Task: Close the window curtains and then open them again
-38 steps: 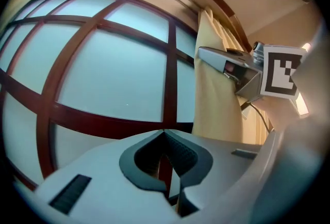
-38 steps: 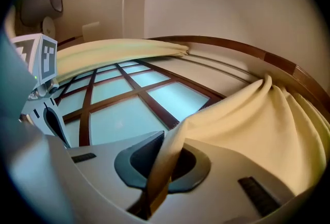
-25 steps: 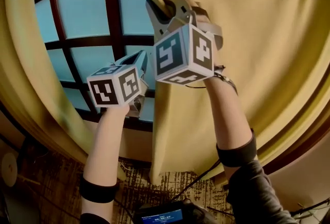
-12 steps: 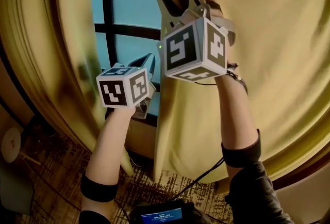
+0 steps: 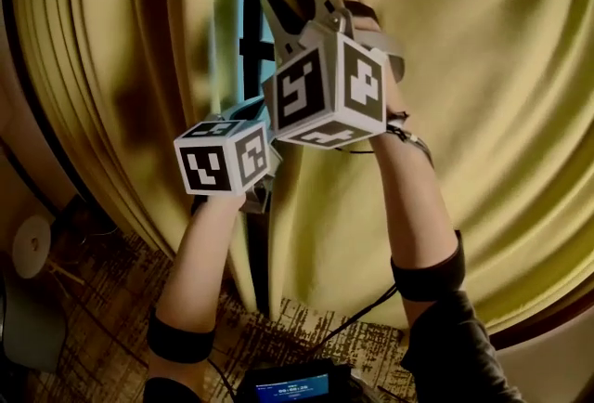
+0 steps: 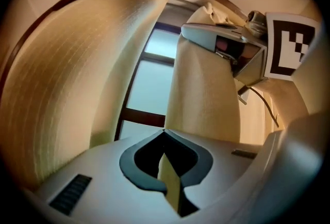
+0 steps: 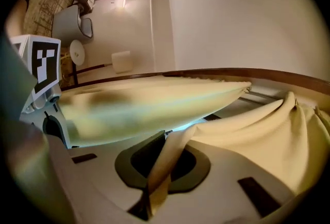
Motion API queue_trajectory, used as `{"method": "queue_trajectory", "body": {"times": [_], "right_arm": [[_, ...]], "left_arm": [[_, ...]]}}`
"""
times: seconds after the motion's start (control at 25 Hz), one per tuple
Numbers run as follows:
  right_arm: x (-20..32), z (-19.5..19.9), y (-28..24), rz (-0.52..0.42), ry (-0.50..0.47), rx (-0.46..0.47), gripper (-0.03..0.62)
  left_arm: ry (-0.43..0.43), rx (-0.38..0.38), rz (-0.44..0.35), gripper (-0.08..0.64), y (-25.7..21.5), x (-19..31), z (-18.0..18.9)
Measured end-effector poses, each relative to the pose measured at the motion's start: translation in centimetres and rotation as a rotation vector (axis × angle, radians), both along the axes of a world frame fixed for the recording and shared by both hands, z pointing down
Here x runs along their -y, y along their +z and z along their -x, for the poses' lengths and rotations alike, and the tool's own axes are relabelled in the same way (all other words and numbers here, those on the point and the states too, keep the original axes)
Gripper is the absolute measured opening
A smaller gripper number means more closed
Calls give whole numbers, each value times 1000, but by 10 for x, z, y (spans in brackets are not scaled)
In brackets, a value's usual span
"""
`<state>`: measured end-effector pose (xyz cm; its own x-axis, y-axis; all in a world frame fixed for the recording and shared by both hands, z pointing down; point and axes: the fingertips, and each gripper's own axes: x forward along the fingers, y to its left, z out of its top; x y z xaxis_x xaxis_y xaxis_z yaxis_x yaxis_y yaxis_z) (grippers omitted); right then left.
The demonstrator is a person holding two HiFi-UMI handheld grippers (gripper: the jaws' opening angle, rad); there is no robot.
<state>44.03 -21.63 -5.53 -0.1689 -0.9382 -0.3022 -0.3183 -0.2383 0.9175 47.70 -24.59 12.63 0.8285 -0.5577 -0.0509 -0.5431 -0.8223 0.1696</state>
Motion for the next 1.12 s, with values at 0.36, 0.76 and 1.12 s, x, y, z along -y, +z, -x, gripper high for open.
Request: {"method": "queue_trajectory", "body": {"times": [0.36,0.76,1.12], "right_arm": [[-3,-23,19,-14,82,19,25],[-18,-46,19,-15,116,34,25],[-33,-58,18,-36,94,51,25]], "left_arm": [[51,49,-1,2,30,1,-8],[53,43,12,2,29,-10,-20],[11,62,6,2,30,-29,-21]]}}
